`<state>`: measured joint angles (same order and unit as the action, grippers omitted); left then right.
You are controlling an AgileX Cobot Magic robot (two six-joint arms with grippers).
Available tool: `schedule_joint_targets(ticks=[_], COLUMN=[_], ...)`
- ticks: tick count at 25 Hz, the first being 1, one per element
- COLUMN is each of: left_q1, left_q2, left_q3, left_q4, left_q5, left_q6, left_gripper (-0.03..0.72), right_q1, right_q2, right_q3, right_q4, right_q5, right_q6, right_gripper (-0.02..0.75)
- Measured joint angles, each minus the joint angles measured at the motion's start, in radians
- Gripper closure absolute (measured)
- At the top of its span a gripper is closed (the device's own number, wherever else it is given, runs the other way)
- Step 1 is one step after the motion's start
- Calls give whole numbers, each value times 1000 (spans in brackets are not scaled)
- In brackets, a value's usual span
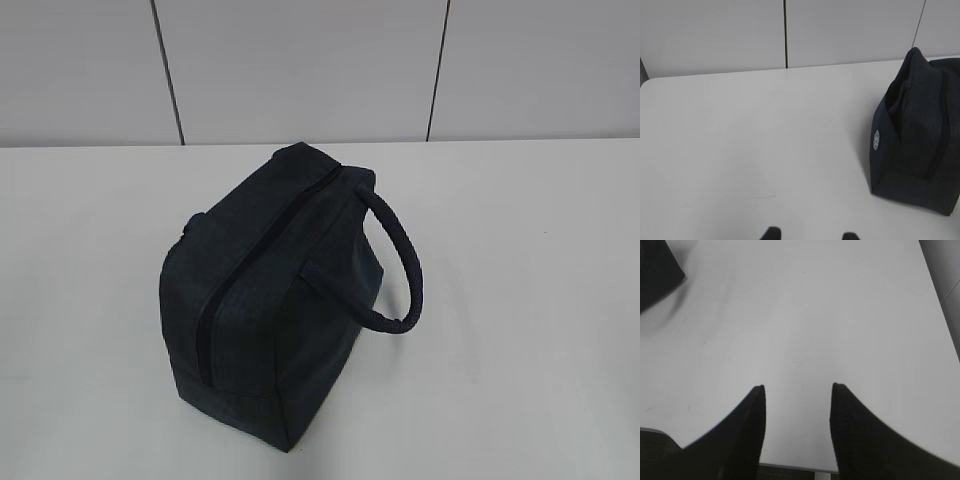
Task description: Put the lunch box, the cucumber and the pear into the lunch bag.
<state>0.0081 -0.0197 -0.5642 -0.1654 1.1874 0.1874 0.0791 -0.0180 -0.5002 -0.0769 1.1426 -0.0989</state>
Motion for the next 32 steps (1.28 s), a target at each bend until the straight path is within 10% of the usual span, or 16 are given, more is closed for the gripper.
schedule_joint_targets(ticks=[32], left_q1=[0], left_q2=[0], left_q3=[35], left_q4=[1], left_q5=[-72], left_q6=[0], left_gripper=[449], right_q1=[0], right_q2=[0], right_q3=[0], right_q4=[0], right_q5=[0], right_q6=[-2], right_gripper=[394])
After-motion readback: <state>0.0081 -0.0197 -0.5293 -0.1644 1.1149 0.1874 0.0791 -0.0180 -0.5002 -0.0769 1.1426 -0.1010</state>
